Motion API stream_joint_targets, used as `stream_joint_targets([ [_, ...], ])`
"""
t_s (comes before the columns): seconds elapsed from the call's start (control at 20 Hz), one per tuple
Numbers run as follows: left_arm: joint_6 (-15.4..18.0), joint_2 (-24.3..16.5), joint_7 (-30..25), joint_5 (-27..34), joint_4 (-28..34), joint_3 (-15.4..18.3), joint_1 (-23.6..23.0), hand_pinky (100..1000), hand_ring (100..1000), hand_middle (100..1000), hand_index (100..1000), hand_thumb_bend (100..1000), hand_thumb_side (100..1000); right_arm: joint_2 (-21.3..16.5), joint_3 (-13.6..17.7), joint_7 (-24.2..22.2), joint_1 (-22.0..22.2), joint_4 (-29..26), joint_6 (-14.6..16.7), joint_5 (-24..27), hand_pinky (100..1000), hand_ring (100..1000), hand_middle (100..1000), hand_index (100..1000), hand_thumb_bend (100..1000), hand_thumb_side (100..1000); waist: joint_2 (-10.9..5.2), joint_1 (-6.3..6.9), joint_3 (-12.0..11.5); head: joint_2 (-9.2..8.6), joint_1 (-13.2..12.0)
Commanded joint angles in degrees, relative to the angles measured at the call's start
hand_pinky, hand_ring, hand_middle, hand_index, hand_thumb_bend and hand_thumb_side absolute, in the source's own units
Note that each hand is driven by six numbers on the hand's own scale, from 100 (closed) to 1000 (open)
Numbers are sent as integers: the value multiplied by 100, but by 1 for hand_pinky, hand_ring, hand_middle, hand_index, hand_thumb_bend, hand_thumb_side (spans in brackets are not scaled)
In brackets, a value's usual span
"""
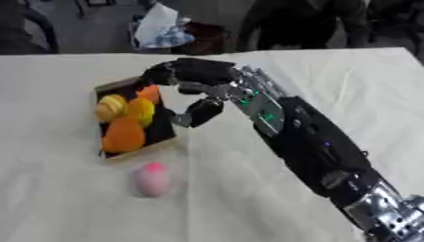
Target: Pick up objects on the table and place them in the box.
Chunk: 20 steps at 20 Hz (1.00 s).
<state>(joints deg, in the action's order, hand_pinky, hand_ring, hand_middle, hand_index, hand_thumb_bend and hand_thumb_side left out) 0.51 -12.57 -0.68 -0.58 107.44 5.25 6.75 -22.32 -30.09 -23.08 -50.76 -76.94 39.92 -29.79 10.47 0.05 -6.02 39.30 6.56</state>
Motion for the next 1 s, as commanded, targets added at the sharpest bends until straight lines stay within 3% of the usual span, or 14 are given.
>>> stream_joint_targets([
  [0.05,-12,-144,-17,-57,64,55,21,735,581,624,804,100,836,-225,-197,-312,56,-488,102,-4,789,856,844,950,100,129,-182,-73,-2,18,-12],
  [0.4,-25,-135,-78,-100,19,57,11,737,581,625,805,100,843,-57,-220,-1006,344,-564,402,-442,794,861,857,951,100,140,-182,-77,12,25,-12],
  [0.55,-22,-120,-97,-102,17,43,14,737,581,624,805,100,845,174,-189,-1263,368,-420,506,-586,793,859,858,943,100,100,-174,-57,-5,23,-4],
  [1.0,-14,-109,-130,-113,11,33,12,739,581,623,806,100,847,476,-222,-1346,434,-16,997,-1244,798,859,859,931,145,100,-154,-46,-14,18,5],
])
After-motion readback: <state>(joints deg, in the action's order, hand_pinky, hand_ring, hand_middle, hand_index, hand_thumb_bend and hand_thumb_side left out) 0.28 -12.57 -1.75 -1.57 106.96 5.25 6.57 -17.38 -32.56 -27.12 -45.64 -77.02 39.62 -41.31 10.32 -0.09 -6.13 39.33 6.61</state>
